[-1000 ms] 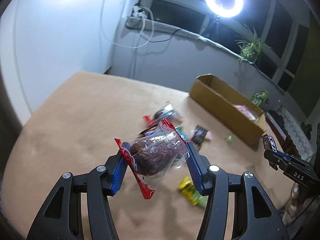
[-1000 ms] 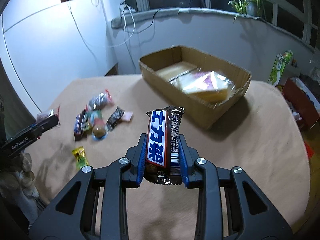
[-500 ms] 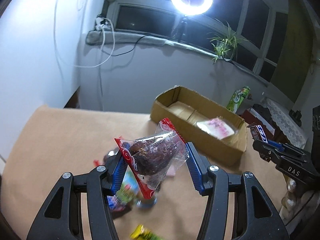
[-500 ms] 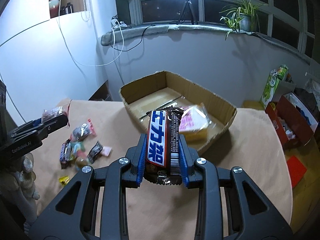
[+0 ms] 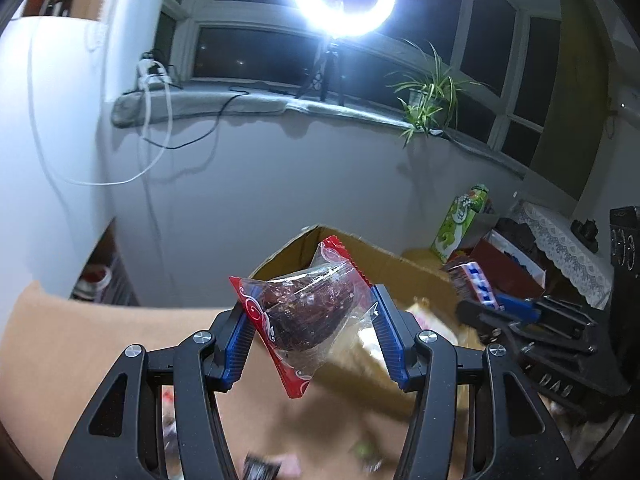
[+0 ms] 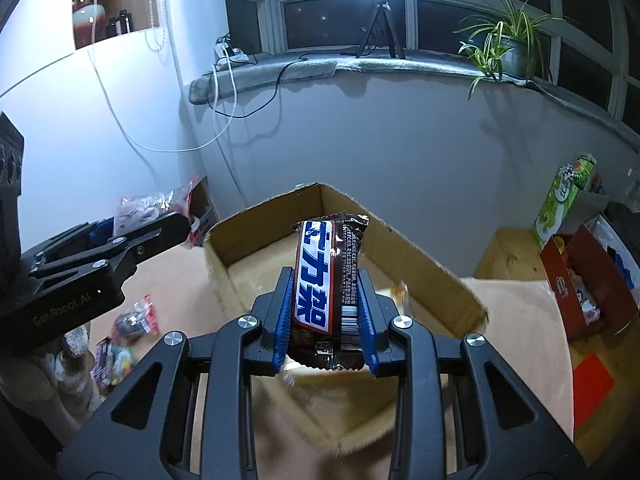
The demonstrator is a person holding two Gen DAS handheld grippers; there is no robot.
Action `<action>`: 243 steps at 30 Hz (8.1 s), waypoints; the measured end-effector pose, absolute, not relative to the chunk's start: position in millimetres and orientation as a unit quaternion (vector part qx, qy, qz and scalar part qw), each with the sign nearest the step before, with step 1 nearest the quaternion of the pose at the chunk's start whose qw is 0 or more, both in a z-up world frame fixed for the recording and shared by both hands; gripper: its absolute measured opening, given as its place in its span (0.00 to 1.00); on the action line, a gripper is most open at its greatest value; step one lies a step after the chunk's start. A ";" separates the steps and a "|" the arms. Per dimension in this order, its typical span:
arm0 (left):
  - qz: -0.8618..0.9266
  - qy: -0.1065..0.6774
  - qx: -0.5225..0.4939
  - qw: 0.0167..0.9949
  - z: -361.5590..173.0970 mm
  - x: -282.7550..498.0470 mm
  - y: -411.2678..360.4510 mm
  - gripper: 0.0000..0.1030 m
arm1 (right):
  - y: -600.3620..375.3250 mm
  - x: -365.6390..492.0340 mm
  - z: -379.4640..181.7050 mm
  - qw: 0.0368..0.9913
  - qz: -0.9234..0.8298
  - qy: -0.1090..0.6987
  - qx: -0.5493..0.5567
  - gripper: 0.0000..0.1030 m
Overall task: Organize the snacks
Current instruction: 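Carry both snacks into the box and open both grippers, then move both tools back over the remaining snacks, then grasp the Snickers bar with the left gripper while the right grasps the green candy, then carry both snacks into the box and open both grippers, then lower the left gripper to the pastry bag while the right grasps the black candy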
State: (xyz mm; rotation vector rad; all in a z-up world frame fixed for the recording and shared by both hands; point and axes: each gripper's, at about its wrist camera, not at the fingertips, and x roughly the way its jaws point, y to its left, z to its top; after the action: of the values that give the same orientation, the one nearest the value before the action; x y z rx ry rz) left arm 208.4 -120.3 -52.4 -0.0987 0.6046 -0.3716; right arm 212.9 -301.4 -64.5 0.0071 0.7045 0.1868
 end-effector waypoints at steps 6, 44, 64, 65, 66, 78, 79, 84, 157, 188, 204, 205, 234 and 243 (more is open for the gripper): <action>-0.185 0.293 -0.067 0.936 -58.0 232.2 -124.3 0.53 | -309.1 245.1 -76.7 0.930 0.088 0.357 0.026 0.29; -0.194 0.261 -0.088 0.941 -35.2 225.3 -119.8 0.63 | -322.3 204.1 -55.7 0.934 0.055 0.352 -0.004 0.60; -0.092 0.250 -0.038 0.963 -3.0 76.1 5.0 0.63 | -279.8 62.5 -57.7 0.936 0.105 0.336 -0.002 0.60; -0.089 0.255 -0.039 0.962 -9.3 75.6 9.9 0.63 | -278.2 62.0 -59.9 0.935 0.105 0.339 -0.004 0.60; -0.087 0.260 -0.042 0.961 -13.9 74.2 13.2 0.63 | -276.2 62.2 -63.0 0.933 0.105 0.344 -0.005 0.60; -0.121 0.356 -0.106 0.921 -91.2 107.8 23.8 0.63 | -251.7 91.3 -112.0 0.907 0.118 0.403 -0.009 0.60; -0.117 0.359 -0.099 0.921 -95.7 108.0 23.0 0.63 | -250.7 94.9 -117.5 0.905 0.120 0.409 -0.006 0.60; -0.121 0.400 -0.106 0.902 -121.5 112.2 23.6 0.63 | -244.7 109.8 -137.9 0.894 0.128 0.429 -0.006 0.52; -0.178 0.342 -0.038 0.922 -57.5 162.8 -50.3 0.28 | -260.0 152.6 -91.6 0.917 0.123 0.379 -0.025 0.20; -0.258 0.381 0.011 0.888 -84.3 236.8 -172.6 0.30 | -320.4 206.4 -108.5 0.918 0.053 0.393 0.008 0.46; -0.195 0.344 -0.013 0.918 -35.8 190.8 -89.6 0.30 | -274.7 158.5 -86.6 0.920 0.112 0.376 -0.008 0.46; -0.189 0.345 -0.018 0.919 -35.7 187.3 -81.3 0.30 | -268.9 155.8 -87.6 0.918 0.118 0.378 -0.010 0.46; -0.123 0.424 -0.050 0.896 -119.2 158.0 11.9 0.44 | -169.6 156.5 -150.3 0.866 0.197 0.453 -0.080 0.65; -0.136 0.437 -0.020 0.889 -129.6 171.2 -5.5 0.44 | -157.6 166.6 -159.1 0.857 0.213 0.462 -0.084 0.63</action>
State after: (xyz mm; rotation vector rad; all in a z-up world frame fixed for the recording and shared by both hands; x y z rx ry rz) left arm 171.2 -5.5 -129.6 -0.0412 0.9076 -0.2832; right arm 166.6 -157.6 -159.1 -0.1760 0.9716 0.4468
